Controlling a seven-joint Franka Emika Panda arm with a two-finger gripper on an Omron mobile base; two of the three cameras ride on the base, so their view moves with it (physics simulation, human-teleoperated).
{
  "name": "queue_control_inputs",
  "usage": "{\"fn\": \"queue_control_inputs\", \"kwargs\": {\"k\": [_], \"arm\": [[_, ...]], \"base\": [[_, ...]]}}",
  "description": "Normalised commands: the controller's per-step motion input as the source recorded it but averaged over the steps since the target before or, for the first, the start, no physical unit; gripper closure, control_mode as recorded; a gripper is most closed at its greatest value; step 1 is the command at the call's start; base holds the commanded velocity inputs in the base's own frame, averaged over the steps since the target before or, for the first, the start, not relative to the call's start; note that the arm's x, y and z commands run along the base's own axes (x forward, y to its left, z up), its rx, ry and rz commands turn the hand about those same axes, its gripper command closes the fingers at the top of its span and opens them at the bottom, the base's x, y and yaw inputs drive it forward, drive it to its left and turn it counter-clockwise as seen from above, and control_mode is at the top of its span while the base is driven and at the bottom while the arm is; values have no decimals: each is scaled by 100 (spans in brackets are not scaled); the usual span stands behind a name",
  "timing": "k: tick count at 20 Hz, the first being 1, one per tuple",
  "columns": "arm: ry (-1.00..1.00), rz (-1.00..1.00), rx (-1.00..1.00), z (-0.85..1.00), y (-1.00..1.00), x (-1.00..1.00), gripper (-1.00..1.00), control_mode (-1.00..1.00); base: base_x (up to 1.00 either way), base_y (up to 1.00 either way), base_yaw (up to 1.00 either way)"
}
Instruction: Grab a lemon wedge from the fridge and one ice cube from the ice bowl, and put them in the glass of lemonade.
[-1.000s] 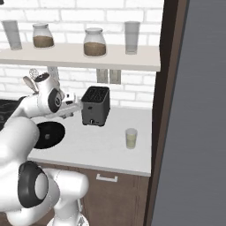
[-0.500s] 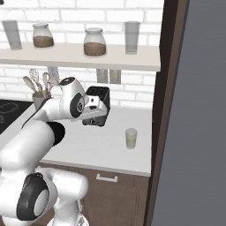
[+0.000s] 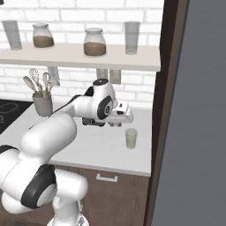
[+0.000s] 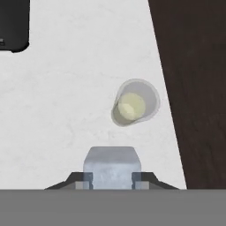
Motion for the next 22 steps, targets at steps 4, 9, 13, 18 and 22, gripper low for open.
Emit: {"fn": "queue_control_inputs", "kwargs": {"k": [4,9,13,18,22], "arm": [[0,-21,26,-2,-77,1,100,-100],[4,-14,15,-15,-43,13,100,-100],[4,-1,0,-27,0,7,100,-100],[0,0,0,-23,3,27,100,-100],[0,0,0,-4,19,28,100,-100]], "base": [[0,0,0],[0,0,0],[0,0,0],[0,0,0],[0,0,0]]}}
